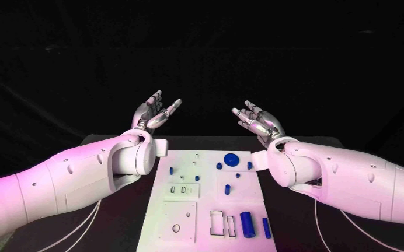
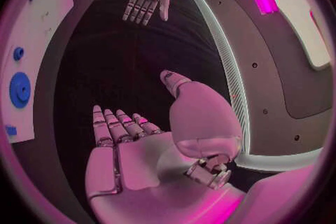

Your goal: Assemble the parts on the task board

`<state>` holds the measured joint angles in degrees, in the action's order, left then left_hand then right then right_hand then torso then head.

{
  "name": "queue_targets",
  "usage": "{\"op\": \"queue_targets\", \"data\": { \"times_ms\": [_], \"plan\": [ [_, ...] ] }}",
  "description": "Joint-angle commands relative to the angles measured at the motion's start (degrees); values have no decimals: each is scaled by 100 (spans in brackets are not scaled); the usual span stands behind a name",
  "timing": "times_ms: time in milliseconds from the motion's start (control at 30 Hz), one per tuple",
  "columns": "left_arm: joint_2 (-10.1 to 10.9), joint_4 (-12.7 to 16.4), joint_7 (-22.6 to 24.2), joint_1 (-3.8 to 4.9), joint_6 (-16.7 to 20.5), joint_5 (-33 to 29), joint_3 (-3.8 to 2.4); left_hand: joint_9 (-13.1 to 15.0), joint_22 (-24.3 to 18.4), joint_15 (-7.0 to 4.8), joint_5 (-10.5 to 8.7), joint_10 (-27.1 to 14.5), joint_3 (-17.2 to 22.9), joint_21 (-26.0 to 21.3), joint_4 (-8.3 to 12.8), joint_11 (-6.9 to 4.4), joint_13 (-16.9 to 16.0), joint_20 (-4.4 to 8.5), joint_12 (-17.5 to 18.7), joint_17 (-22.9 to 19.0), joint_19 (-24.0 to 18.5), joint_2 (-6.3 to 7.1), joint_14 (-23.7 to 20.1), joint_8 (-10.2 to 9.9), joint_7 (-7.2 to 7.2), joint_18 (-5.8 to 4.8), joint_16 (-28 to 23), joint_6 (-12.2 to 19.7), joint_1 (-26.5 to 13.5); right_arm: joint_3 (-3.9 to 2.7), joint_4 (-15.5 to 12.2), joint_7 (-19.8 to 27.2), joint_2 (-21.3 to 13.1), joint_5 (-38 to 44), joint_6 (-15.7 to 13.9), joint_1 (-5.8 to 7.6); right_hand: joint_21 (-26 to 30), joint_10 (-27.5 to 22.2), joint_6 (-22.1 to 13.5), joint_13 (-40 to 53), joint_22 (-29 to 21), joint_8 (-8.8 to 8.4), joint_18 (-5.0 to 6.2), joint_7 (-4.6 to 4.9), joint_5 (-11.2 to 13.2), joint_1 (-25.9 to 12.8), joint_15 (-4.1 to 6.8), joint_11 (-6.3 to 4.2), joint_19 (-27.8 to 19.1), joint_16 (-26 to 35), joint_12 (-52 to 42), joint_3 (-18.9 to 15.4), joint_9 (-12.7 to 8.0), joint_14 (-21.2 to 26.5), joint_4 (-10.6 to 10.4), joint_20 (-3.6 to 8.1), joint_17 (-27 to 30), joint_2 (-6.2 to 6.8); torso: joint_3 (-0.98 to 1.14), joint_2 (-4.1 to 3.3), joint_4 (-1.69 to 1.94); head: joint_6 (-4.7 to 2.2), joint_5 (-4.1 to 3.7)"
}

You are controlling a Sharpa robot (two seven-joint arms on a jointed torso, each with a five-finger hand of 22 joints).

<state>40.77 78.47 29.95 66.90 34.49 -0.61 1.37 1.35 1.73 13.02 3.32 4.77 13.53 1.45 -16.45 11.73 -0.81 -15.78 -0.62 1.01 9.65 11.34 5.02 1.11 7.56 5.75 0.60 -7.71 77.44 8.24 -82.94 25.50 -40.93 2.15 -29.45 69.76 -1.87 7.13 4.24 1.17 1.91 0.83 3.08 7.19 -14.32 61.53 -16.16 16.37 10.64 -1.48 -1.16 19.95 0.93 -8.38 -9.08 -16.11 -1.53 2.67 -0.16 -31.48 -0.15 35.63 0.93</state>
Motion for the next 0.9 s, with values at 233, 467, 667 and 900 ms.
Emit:
{"op": "queue_targets", "data": {
  "times_ms": [233, 467, 667, 900],
  "plan": [
    [278, 124, 177, 11, -828, 107, 4, 198, 209, 176, -3, 1337, 596, 417, -18, 386, -168, -118, -292, 319, 930, -346, 1483, 300, 915, -44, 502, -956, 459, 132, 294, -111, -148, 2052, 933, 284, -657, 3042, 1995, 261, 323, 623, 404, 1005, 59, 1196, 272, -164, 1411, -983, -637, 323, 424, -2959, 627, -45, -517, 196, 20, -163, 39, 137, -16],
    [316, 167, 77, 11, -1079, 180, 6, 603, 575, -148, -18, 3993, 951, 1335, 190, 202, -311, -74, -826, 777, 3090, -431, 3933, 986, 880, 364, 1379, -2917, 540, 132, 401, -298, -198, 2899, 888, 370, -1240, 4418, 3699, 254, 544, 1108, 678, 903, 135, 1422, 550, -350, 2879, -1292, -777, 581, 721, -4114, 968, -39, -622, 374, 3, -251, 56, 124, -77],
    [441, 326, -41, 13, -1242, 337, 6, 765, 589, -357, -17, 4708, 1279, 1575, 402, 16, -293, 2, -799, 903, 3665, -347, 4627, 1276, 728, 485, 1557, -3858, 524, 130, 398, -620, -239, 3872, 893, 425, -1419, 4981, 4421, 244, 547, 1191, 752, 753, 303, 1428, 743, -518, 3420, -1374, -612, 896, 777, -4762, 1113, 62, -630, 556, -2, -324, 60, 154, -104],
    [692, 641, -141, 20, -1396, 528, 5, 811, 663, -584, -20, 5363, 1603, 1866, 577, -165, -294, 227, -744, 1124, 4163, -234, 5310, 1384, 585, 485, 1761, -4251, 475, 123, 324, -1268, -304, 5248, 927, 485, -1842, 5818, 4955, 254, 700, 1297, 748, 485, 347, 1386, 1107, -806, 4164, -1674, -532, 1138, 824, -5795, 1214, 412, -852, 792, -17, -442, 116, 218, -156]
  ]
}}
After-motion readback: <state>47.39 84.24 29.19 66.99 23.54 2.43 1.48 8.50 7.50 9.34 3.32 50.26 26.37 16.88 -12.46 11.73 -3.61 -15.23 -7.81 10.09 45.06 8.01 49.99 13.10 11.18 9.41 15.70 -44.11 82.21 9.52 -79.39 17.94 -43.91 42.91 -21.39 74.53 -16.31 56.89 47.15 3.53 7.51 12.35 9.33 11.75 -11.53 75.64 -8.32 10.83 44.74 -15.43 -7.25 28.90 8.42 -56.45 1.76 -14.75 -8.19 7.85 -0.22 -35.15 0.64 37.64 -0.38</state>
